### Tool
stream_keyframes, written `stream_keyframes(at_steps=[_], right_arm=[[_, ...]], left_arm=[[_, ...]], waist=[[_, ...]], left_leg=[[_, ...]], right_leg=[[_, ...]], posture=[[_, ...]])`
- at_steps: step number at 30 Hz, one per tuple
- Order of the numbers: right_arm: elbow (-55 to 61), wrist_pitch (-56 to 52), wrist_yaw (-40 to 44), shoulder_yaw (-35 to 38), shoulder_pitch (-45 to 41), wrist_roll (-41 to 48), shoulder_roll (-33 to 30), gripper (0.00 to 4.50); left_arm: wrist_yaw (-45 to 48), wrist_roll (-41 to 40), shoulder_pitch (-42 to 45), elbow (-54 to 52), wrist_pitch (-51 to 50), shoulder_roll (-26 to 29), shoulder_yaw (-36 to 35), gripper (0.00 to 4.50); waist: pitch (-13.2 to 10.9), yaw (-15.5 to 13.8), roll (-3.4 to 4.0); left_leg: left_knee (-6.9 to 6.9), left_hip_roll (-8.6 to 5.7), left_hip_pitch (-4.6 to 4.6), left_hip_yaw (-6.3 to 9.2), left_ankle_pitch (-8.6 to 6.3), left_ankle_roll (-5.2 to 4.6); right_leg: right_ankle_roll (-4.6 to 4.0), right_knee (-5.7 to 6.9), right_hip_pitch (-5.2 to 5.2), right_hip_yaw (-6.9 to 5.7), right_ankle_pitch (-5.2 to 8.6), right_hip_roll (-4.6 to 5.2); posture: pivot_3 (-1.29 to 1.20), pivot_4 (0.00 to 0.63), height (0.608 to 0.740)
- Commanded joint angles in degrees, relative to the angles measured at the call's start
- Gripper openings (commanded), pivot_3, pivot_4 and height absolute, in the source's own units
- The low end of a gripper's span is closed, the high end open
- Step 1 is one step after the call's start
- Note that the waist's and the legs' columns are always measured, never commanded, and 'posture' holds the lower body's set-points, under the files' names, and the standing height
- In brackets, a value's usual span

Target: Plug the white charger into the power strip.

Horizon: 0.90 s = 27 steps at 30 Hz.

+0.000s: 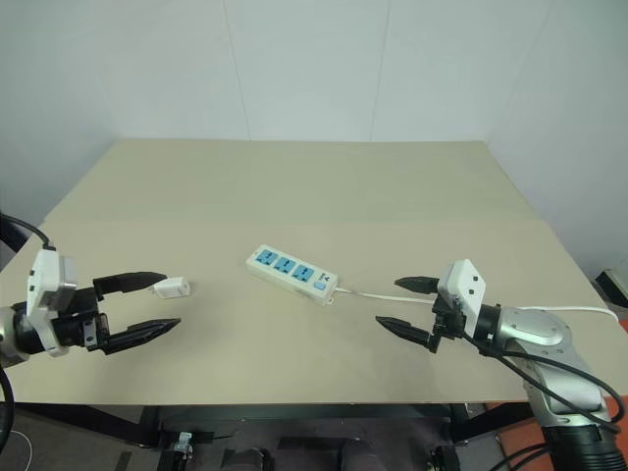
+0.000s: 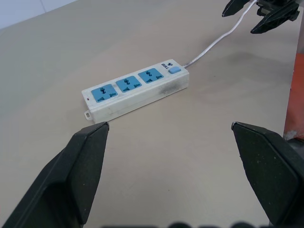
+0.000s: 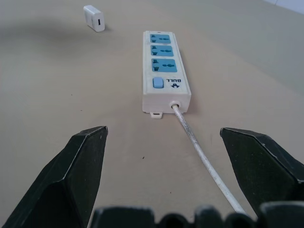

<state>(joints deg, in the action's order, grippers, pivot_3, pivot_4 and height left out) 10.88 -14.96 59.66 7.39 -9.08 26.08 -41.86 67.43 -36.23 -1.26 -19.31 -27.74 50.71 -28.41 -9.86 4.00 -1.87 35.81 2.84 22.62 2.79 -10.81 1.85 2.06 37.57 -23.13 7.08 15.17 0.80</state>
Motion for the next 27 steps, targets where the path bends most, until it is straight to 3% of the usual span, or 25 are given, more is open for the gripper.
stream_keyframes(at_steps=[1,14,21,27], right_arm=[[2.3,0.2,-0.1,0.7,-0.3,0.9,-0.2,4.48],[2.0,-0.6,-4.3,-1.4,-2.0,-0.2,3.0,4.48],[-14.9,8.4,-9.8,-12.1,-13.9,-9.9,17.7,4.48],[-31.8,16.4,-10.5,-15.1,-22.4,-14.4,25.7,4.48]], left_arm=[[-0.4,-1.6,0.1,-1.3,-0.1,0.9,-1.1,4.5],[-1.5,-3.3,1.6,-1.3,-0.2,1.4,0.4,4.5],[-0.9,-2.8,6.4,1.0,0.4,1.5,4.8,4.5],[-0.1,-2.8,7.4,1.9,0.7,2.0,5.0,4.5]], waist=[[0.0,0.0,0.0],[0.0,0.1,0.0],[0.0,0.4,0.02],[0.0,0.2,0.04]], left_leg=[[0.0,0.0,0.0,0.0,0.0,0.0],[0.0,0.0,0.0,0.0,0.0,0.0],[0.01,0.02,-0.06,0.01,0.0,0.0],[-0.06,0.02,0.17,0.05,0.0,0.0]], right_leg=[[0.0,0.0,0.0,0.0,0.0,0.0],[0.0,0.0,0.0,0.0,0.0,0.0],[-0.03,0.05,-0.01,0.02,-0.06,-0.04],[-0.04,-0.02,-0.14,-0.04,-0.07,-0.05]], posture=[[0.0,0.15,0.74],[0.0,0.15,0.74],[0.0,0.15,0.74],[0.0,0.15,0.74]])
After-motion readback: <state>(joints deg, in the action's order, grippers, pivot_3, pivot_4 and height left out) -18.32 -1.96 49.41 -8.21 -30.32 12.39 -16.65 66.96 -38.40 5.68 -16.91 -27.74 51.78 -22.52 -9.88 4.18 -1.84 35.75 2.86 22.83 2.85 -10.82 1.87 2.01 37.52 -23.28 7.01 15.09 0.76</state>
